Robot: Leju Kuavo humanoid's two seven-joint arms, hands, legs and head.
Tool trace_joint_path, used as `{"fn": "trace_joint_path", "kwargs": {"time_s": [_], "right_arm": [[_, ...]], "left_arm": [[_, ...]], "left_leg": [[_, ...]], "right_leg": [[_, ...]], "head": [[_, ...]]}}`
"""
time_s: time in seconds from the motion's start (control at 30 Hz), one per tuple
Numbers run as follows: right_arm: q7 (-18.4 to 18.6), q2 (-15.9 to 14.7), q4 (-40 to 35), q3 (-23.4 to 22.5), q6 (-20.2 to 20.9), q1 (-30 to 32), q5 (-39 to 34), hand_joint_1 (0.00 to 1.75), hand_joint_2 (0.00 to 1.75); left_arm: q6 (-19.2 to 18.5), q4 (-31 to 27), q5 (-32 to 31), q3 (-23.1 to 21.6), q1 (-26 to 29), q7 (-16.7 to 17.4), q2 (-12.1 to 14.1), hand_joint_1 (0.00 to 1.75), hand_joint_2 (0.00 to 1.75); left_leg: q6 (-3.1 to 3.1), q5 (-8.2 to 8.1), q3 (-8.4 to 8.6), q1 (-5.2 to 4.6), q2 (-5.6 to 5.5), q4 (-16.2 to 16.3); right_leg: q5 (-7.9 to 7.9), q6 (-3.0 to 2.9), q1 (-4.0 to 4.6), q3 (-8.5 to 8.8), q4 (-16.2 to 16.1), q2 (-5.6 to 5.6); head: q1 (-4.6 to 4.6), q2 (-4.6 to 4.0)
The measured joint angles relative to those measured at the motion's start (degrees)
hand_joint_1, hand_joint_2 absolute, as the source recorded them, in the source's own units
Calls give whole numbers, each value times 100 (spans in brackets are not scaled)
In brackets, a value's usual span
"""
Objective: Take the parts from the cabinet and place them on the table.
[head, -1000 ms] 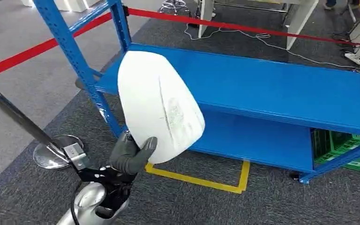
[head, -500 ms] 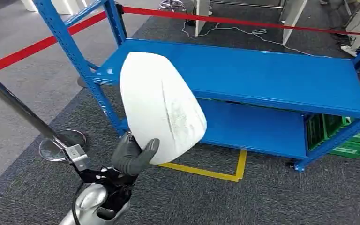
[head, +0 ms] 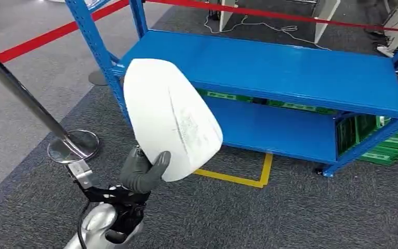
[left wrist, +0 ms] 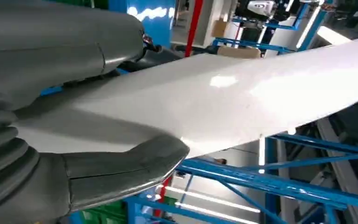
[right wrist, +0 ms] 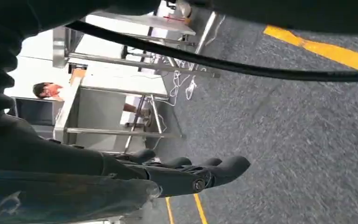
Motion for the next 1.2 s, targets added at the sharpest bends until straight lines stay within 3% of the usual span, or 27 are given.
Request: {"fn": "trace_joint_path", "kwargs": {"time_s": [0.07,0.1,0.13,0.17,0.23,0.27,0.3,0.33,0.4,0.47,0.53,0.6,0.63,0.67,0.7,0.77,0.8,0.83,0.9,0.93,0.97,1.0,1.07,1.1,1.13,1.17,1.2], "right_arm": [[-2,-2,0,-4,0,1,7,0,175],[-2,0,0,-7,0,5,9,0,175],[-2,0,0,-7,0,9,9,0,175],[-2,0,0,-9,0,9,13,0,175],[-2,-2,0,-9,-2,0,15,0,175],[-2,0,0,-9,-2,-5,18,0,175],[-2,15,2,-9,0,-1,20,0,175],[-4,15,2,-9,-2,-4,20,0,175],[-11,15,2,-9,-2,6,20,0,175],[-64,17,2,-11,-33,-1,44,0,175],[-346,17,0,28,-211,-3,209,0,175],[-971,15,0,194,-446,49,385,0,175],[-1150,9,0,249,-455,53,383,0,175],[-1202,0,0,273,-457,48,374,0,175],[-1231,0,0,284,-457,49,358,0,175],[-1259,-2,0,315,-459,57,354,0,175],[-1268,-11,0,321,-459,54,354,0,175],[-1279,-15,0,330,-457,48,348,0,175],[-1281,-20,0,367,-459,70,345,0,175],[-1281,-20,0,378,-459,82,345,0,175],[-1281,-22,0,387,-459,91,345,0,175],[-1281,-22,0,402,-459,95,345,0,175],[-1281,-22,0,404,-459,93,343,0,175],[-1277,-22,0,407,-459,97,330,0,175],[-1259,-22,0,407,-470,103,304,0,175],[-1233,-24,0,404,-513,102,217,0,175],[-1222,-24,0,393,-562,105,135,0,175]], "left_arm": [[22,0,0,4,15,0,4,175,175],[24,0,0,4,23,0,7,175,175],[33,0,0,4,32,0,9,175,175],[35,0,0,4,39,0,9,175,175],[37,-2,-2,4,37,0,7,175,175],[39,-2,-4,4,37,0,4,175,175],[42,-4,-4,7,31,0,4,175,175],[44,-9,-9,7,30,0,2,175,175],[44,-9,-11,4,35,0,4,175,175],[63,-26,-31,4,27,-9,2,175,175],[139,-44,-103,4,35,-76,11,175,175],[197,-98,-134,26,137,-205,33,175,175],[168,-120,-89,46,195,-256,50,175,175],[127,-142,-53,61,230,-290,63,175,175],[116,-162,-24,68,245,-302,74,175,175],[98,-219,-17,87,255,-308,76,175,175],[90,-238,-17,101,252,-310,70,175,175],[83,-258,-17,109,264,-313,68,175,175],[81,-267,-13,131,303,-317,70,175,175],[81,-273,-9,144,315,-321,68,175,175],[81,-278,-9,153,313,-321,66,175,175],[79,-291,-9,153,314,-321,66,175,175],[76,-293,-9,157,320,-321,66,175,175],[72,-293,-2,162,331,-321,68,175,175],[68,-291,15,166,342,-321,68,175,175],[68,-291,15,170,346,-321,68,175,175],[92,-291,-18,177,348,-319,66,175,175]], "left_leg": [[10,40,-50,-4,7,11],[6,47,-65,-4,10,21],[2,52,-72,-1,10,28],[-2,55,-71,5,8,34],[-26,44,-62,21,-3,65],[-61,25,-75,17,-5,84],[-88,17,-123,-20,-10,154],[-109,33,-169,-20,-8,170],[-146,49,-199,-2,-2,170],[-237,-106,-257,1,-1,293],[-287,-524,-614,19,-1,1047],[-306,-851,-1069,32,-1,1942],[-302,-804,-1121,40,-1,2025],[-299,-638,-1047,49,-1,1872],[-293,-401,-876,60,-1,1534],[-297,19,-380,87,0,622],[-311,34,-253,98,-2,302],[-238,9,-281,96,-32,314],[-180,42,-327,64,-33,322],[-122,80,-339,75,-31,300],[-81,107,-345,92,-26,291],[-50,126,-362,92,-26,291],[-12,153,-410,79,-18,294],[-2,166,-431,68,-12,295],[-3,180,-446,64,-12,296],[-9,188,-454,63,-13,298],[-18,194,-454,63,-17,298]], "right_leg": [[-452,51,0,-346,999,1],[-536,69,-2,-419,1282,-2],[-501,80,-6,-370,1286,-4],[-355,81,-13,-178,1042,-6],[67,86,-30,435,11,-9],[16,92,-32,623,-332,0],[-2,67,-24,711,-458,19],[-19,-5,-15,663,-418,27],[-18,-66,10,616,-403,38],[13,-140,-26,626,-443,29],[21,-178,-28,603,-443,18],[41,-203,-24,564,-442,7],[52,-206,-24,554,-442,9],[62,-197,-24,550,-442,11],[73,-181,-25,551,-441,13],[101,-133,-23,551,-438,15],[101,-96,32,511,-384,21],[133,-70,26,470,-389,22],[189,0,2,457,-421,18],[207,33,-7,451,-422,19],[121,51,-19,396,-358,22],[-119,67,-15,289,-89,17],[-613,94,-15,-78,843,18],[-771,100,-15,-226,1236,18],[-803,101,-15,-268,1405,18],[-708,93,-14,-157,1287,18],[-518,80,-13,80,916,18]], "head": [[-2,0],[0,0],[-2,0],[0,0],[-2,0],[0,0],[15,0],[-6,0],[-20,0],[-31,0],[-57,0],[-59,0],[-59,0],[-63,0],[-61,0],[-61,0],[-85,0],[-63,0],[-57,0],[-61,0],[-57,0],[-9,0],[2,0],[9,0],[2,0],[6,0],[6,0]]}}
